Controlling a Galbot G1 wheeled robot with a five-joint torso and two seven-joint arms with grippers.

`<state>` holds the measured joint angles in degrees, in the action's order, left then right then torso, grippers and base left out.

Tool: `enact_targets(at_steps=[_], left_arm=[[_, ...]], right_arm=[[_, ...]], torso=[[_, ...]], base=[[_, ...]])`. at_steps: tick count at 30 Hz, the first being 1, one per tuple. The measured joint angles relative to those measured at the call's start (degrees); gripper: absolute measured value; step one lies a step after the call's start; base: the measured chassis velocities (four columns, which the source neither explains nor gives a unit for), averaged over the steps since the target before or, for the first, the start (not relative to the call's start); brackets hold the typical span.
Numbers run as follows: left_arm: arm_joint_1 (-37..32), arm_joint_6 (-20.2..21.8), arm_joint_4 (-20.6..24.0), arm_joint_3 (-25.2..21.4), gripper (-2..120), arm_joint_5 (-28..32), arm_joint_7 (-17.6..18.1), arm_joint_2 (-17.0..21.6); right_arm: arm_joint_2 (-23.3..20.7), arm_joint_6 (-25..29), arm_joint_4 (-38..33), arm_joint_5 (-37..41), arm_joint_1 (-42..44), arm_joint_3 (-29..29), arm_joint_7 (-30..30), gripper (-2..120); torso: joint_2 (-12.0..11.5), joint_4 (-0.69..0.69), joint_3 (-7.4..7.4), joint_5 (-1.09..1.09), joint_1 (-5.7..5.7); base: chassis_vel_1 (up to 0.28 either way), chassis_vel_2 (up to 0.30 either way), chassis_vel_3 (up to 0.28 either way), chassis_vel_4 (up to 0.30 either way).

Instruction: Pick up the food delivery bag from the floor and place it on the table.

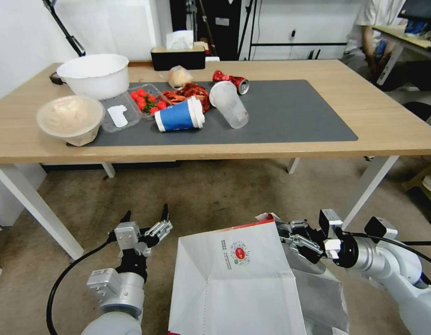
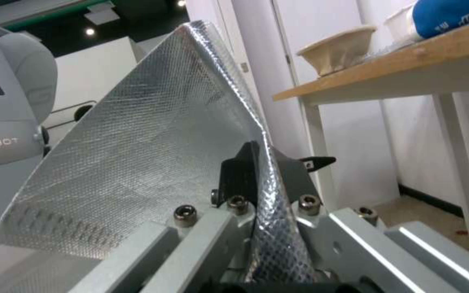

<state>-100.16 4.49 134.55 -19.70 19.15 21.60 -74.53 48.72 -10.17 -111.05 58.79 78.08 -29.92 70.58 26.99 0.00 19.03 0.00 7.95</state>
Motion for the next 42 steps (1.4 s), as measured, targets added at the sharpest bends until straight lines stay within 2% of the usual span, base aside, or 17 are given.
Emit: enact_targets(at_steps=[42], left_arm=[[-0.1, -0.1, 0.3, -0.5, 100, 0.1, -0.1, 0.1]], right_arm=[[0.3, 0.2, -0.2, -0.3, 0.1, 0.0, 0.3, 0]], torso=[[10.2, 0.00, 6.28, 0.00, 3.89]], base=[[0.000, 0.000, 0.000, 0.000]])
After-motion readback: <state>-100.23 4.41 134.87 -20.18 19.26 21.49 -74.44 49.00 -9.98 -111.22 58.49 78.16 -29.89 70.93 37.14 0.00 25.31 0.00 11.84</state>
